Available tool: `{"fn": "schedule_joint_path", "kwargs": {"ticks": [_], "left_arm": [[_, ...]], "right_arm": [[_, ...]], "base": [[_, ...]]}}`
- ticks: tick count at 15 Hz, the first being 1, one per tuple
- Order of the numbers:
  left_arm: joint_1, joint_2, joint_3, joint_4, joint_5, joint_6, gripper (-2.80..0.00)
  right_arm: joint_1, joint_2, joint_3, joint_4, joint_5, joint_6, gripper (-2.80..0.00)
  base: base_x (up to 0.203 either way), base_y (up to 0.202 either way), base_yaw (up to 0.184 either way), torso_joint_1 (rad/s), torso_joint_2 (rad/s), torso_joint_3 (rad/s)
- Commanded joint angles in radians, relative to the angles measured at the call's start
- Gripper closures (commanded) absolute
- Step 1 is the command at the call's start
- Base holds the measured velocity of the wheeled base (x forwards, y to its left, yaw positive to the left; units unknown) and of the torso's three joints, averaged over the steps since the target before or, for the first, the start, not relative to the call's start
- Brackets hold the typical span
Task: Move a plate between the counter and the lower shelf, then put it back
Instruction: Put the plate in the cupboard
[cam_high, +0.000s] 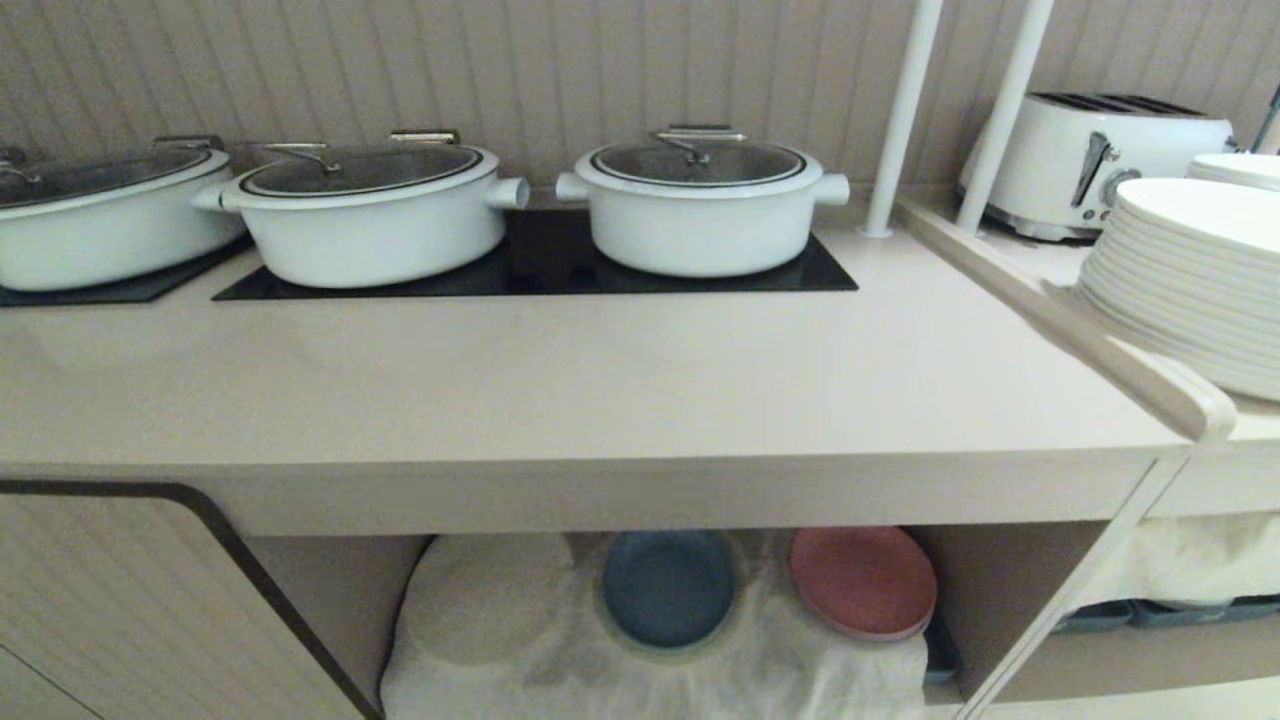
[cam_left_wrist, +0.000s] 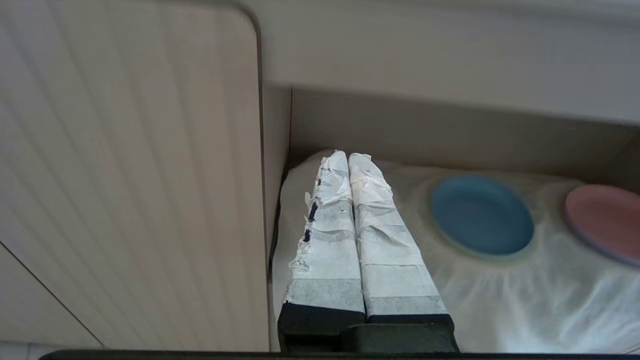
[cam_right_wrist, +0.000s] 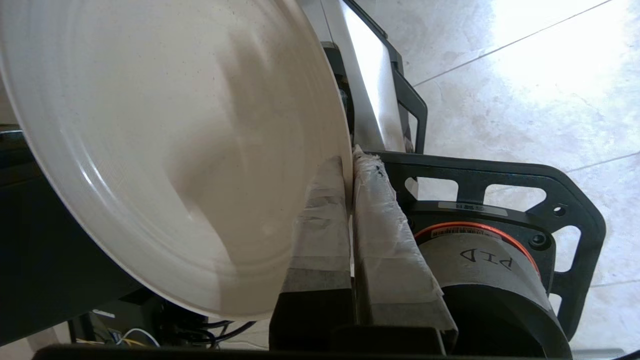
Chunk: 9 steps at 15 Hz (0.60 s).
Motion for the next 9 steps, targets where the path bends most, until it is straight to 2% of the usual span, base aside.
{"fn": "schedule_joint_path", "kwargs": {"ticks": [1, 9], "left_arm": [[0.0, 0.0, 0.0, 0.0, 0.001, -0.001, 0.0], [0.0, 0.0, 0.0, 0.0, 0.001, -0.001, 0.0]], "right_arm": [[0.0, 0.001, 0.0, 0.004, 0.002, 0.002, 0.0], [0.0, 0.003, 0.0, 0.0, 0.003, -0.007, 0.0]], "base": [[0.0, 0.0, 0.0, -0.261, 0.53, 0.258], [0.0, 0.0, 0.0, -0.251, 0.49, 0.245]]}}
